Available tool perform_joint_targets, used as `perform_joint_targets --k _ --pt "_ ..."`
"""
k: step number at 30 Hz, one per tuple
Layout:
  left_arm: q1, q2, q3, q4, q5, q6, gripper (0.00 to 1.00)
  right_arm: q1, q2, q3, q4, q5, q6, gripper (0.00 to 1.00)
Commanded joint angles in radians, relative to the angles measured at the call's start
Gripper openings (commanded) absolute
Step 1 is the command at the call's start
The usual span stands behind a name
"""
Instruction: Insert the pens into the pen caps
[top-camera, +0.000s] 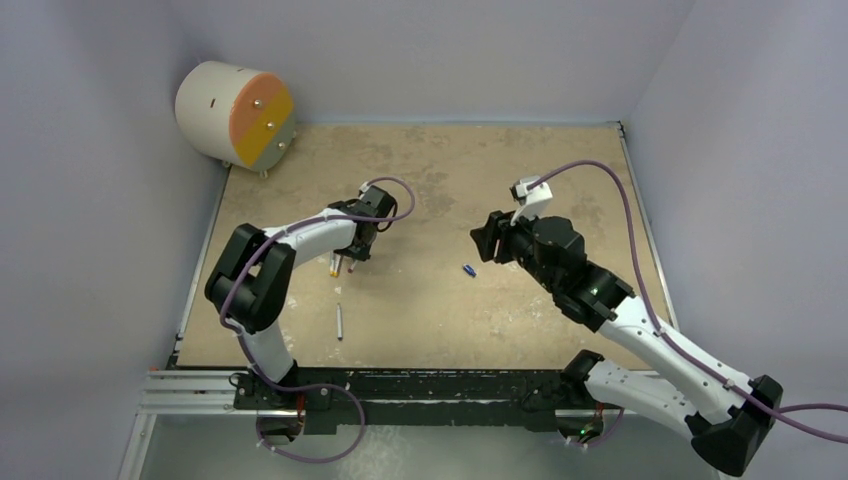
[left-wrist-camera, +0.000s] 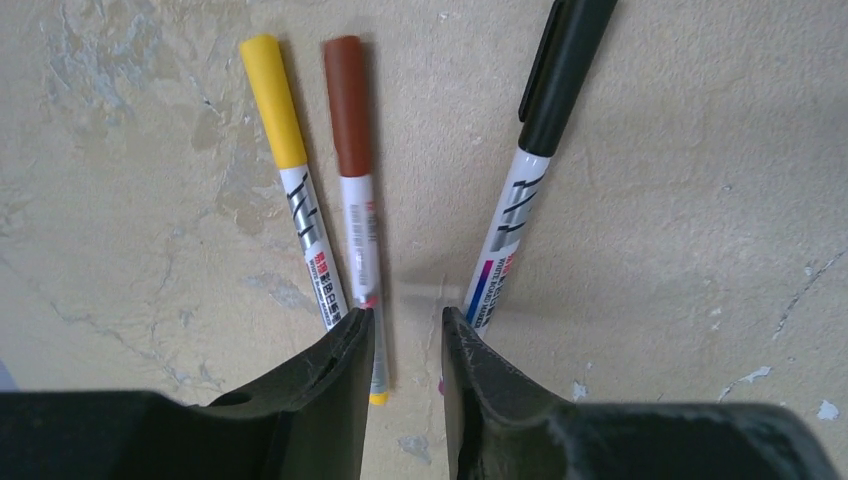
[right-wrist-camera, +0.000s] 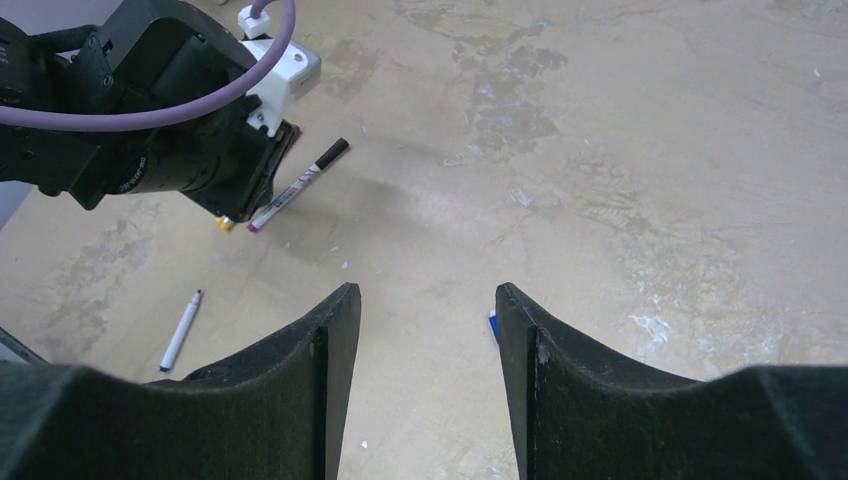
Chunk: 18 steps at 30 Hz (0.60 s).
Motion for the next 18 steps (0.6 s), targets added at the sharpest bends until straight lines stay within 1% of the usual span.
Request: perform_joint_targets --k 1,4,7,10,11,12,15,18 --pt "0.005 0.003 0.045 -0.021 -0.029 -0.016 0.3 -0.009 -0.027 -0.001 0.006 0.021 -0.018 0.55" --pt "0.005 -0.004 0.063 -0.034 -0.024 -0.022 0.31 -0.011 -0.027 -0.004 0.007 0.023 -0.021 0.55" --pt "-0.006 -0.033 0.085 -0.018 0.015 -0.041 0.29 -0.012 -0.021 -0.009 0.022 0.02 -0.023 0.55" --pt "-0.053 -0.052 0.125 0.009 0.02 -0.068 0.18 -0.014 -0.01 -0.01 0.032 0.016 -0.023 0.55" --pt "-0.073 -0.05 0.143 0.017 0.026 -0.069 0.11 -0.014 -0.007 -0.01 0.033 0.016 -0.023 0.55" --pt "-0.09 -0.044 0.159 0.033 0.041 -0.071 0.01 -0.014 -0.005 -0.01 0.034 0.018 -0.023 0.55" --pt "-0.104 -0.006 0.185 0.082 0.127 -0.072 0.0 -0.015 -0.006 -0.007 0.03 0.022 -0.022 0.55" --pt "-0.104 0.056 0.201 0.104 0.137 -0.073 0.0 -0.015 -0.016 -0.001 0.012 0.036 -0.021 0.55"
